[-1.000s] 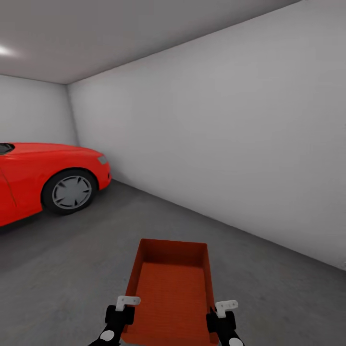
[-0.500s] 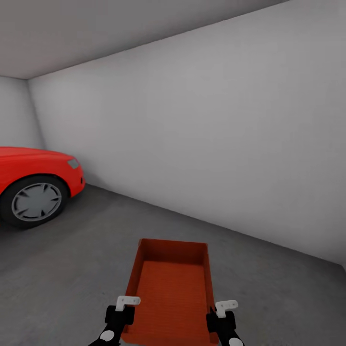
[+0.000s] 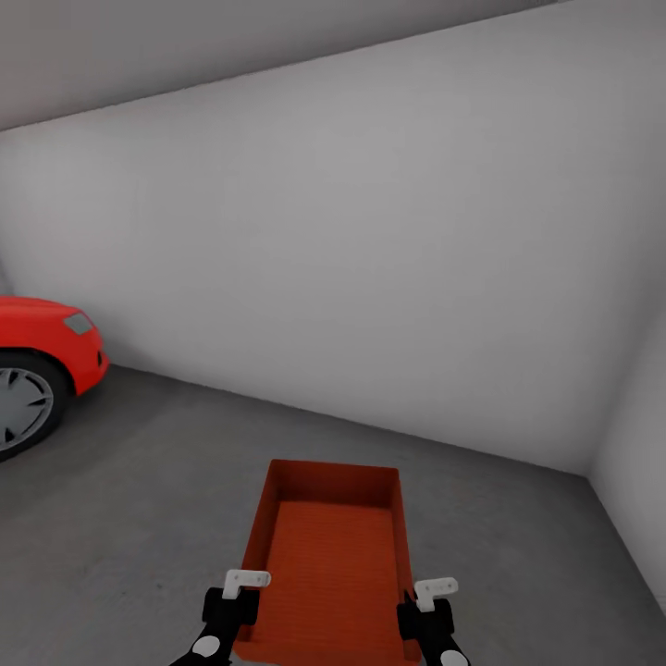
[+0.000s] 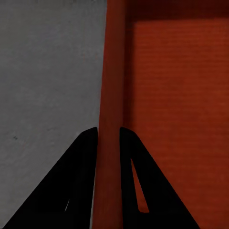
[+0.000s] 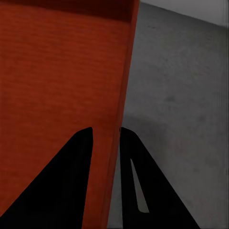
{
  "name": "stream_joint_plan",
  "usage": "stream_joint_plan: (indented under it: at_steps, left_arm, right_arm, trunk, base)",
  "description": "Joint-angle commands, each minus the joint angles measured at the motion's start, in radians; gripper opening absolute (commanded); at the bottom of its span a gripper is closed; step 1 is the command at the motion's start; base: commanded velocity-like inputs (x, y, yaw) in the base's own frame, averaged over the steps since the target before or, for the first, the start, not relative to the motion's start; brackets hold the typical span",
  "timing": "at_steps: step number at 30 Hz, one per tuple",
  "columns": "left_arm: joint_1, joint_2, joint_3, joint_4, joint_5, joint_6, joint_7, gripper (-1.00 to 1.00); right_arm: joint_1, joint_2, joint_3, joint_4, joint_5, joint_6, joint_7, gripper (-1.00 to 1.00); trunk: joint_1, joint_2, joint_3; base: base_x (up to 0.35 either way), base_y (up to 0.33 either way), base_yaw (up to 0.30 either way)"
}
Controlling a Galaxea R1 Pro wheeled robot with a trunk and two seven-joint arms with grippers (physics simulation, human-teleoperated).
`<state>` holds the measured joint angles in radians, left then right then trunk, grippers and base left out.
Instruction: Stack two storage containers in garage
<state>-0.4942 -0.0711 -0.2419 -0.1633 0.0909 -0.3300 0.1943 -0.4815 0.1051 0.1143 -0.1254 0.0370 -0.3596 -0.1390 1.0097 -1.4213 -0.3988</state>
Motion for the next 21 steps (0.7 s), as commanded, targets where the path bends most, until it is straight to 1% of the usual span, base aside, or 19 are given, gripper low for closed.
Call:
stream_joint_plan:
  at_steps: [1, 4, 8, 21]
  left_arm:
    - [-0.001, -0.005, 0.044, -0.016, 0.04, -0.001, 0.008, -1.0]
    - [-0.001, -0.005, 0.044, -0.016, 0.04, 0.0, 0.008, -1.0]
    - [-0.001, -0.005, 0.044, -0.016, 0.04, 0.0, 0.008, -1.0]
    - [-0.001, -0.005, 0.044, -0.016, 0.04, 0.0, 0.008, -1.0]
  right_arm:
    - [0.0, 0.001, 0.004, 0.001, 0.014, 0.002, -0.01, -1.0]
    - [0.0, 0.001, 0.004, 0.001, 0.014, 0.002, -0.01, -1.0]
    - [0.0, 0.001, 0.004, 0.001, 0.014, 0.002, -0.01, -1.0]
    - [0.0, 0.001, 0.003, 0.001, 0.014, 0.002, -0.01, -1.0]
  trunk:
    - [0.0, -0.001, -0.001]
    - [0.0, -0.001, -0.001]
    - [0.0, -0.001, -0.001]
    - [0.0, -0.001, -0.001]
  base:
    - [0.008, 0.0, -0.3]
    - [0.08, 0.0, -0.3]
    - [0.208, 0.0, -0.3]
    - [0.324, 0.0, -0.3]
